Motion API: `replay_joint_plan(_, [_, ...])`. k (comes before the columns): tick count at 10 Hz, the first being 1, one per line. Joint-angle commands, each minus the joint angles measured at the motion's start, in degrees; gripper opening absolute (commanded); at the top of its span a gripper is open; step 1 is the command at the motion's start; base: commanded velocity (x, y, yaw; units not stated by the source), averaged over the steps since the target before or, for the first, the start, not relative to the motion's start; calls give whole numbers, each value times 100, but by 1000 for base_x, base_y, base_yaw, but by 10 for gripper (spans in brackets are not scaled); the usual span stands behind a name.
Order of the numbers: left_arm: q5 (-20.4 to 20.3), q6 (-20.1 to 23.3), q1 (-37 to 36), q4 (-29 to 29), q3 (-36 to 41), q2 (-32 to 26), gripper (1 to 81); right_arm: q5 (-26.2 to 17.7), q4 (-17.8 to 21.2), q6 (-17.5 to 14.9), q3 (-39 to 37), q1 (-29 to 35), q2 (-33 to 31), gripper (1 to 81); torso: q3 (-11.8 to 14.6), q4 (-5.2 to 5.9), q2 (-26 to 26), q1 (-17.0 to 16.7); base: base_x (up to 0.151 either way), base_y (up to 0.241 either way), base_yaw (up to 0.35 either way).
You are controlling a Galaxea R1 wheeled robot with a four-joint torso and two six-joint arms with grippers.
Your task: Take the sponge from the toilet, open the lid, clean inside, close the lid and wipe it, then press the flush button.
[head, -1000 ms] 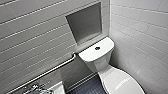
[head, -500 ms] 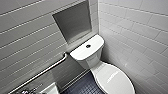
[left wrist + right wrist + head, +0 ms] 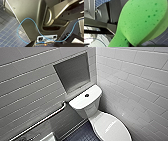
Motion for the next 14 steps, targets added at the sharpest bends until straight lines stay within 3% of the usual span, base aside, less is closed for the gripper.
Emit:
replay_joint_plan(1, [572,22,-7,-39,-49,-86,811,-382,-138,-3,-107,-94,42,10,1089,-378,0,0,0,0,0])
replay_joint_plan(2, [572,22,2,-39,-49,-77,811,-382,-146,-3,-134,-95,95,10,724,-207,571,-372,0,0,0])
replay_joint_plan(3, [554,22,-7,-39,-49,-77,811,-382,-164,-3,-204,-94,191,10,378,-90,579,-378,0,0,0])
replay_joint_plan(6, [528,31,-7,-39,-49,-42,811,-487,-173,-12,-838,-164,719,10,546,-109,999,-658,0,0,0])
replay_joint_plan(10, [537,31,-7,-39,-49,2,811,-470,-182,-20,-1427,-279,1027,10,553,-112,1834,-1198,0,0,0])
replay_joint_plan(11, [537,22,-7,-39,-57,-7,811,-461,-190,-12,-1418,-279,1019,10,553,-498,2050,-1340,0,0,0])
replay_joint_plan(12, [537,23,-7,-48,-57,-16,811,-452,-199,-20,-1427,-279,1027,10,553,-671,2249,-1469,0,0,0])
replay_joint_plan(13, [537,22,-7,-48,-49,-16,811,-452,-208,-21,-1427,-270,1036,10,553,-182,2387,-1556,0,0,0])
replay_joint_plan(14, [537,31,-7,-48,-57,-7,811,-443,-261,-20,-1436,-270,1053,10,852,-262,2553,-1666,0,0,0])
